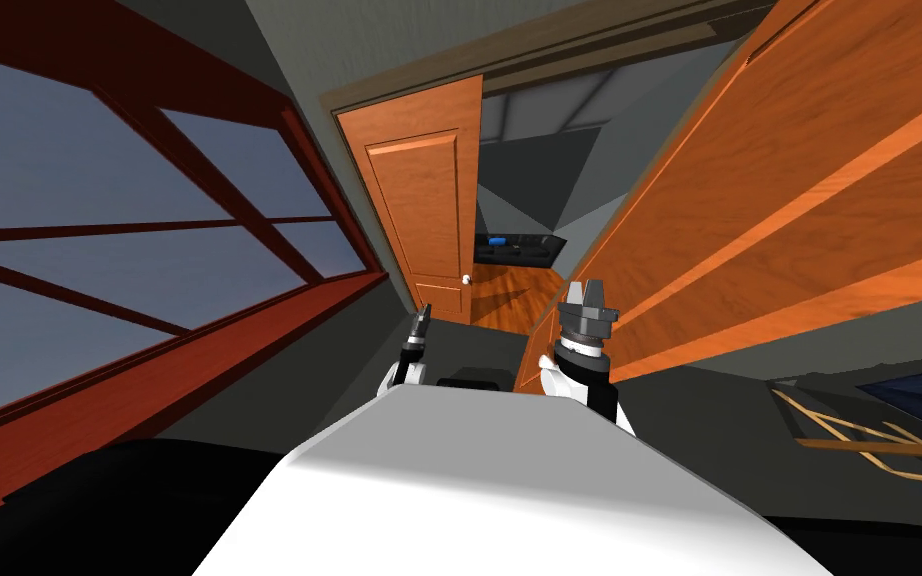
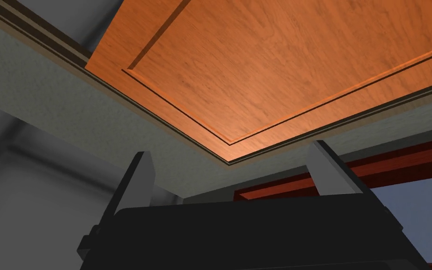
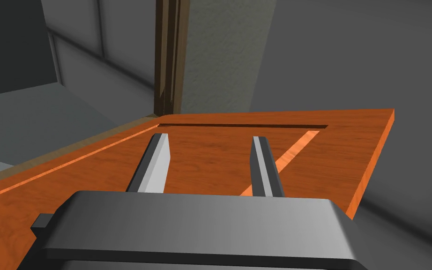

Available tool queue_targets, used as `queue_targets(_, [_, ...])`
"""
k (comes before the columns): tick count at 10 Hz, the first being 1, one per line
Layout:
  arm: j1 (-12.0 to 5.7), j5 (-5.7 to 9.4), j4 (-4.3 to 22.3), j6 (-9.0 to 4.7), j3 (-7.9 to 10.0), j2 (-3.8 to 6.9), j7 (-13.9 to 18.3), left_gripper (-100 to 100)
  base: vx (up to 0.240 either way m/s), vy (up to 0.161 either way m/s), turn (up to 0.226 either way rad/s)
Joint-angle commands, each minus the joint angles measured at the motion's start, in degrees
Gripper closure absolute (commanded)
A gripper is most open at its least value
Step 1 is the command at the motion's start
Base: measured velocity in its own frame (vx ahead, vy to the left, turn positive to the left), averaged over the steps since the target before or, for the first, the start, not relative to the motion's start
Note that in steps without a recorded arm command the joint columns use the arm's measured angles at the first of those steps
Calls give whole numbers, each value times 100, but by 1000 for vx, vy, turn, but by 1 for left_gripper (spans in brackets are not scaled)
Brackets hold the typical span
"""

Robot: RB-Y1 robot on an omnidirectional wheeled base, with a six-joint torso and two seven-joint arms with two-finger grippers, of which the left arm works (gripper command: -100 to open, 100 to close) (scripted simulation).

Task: Pull the door open

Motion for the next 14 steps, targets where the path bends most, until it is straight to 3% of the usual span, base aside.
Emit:
queue_targets(1, [-42, -48, 199, -30, -15, -4, -272, -100, 88, 9, -72])
queue_targets(14, [-470, -395, 1792, -257, -91, -131, -2242, -100, 99, 4, -48])
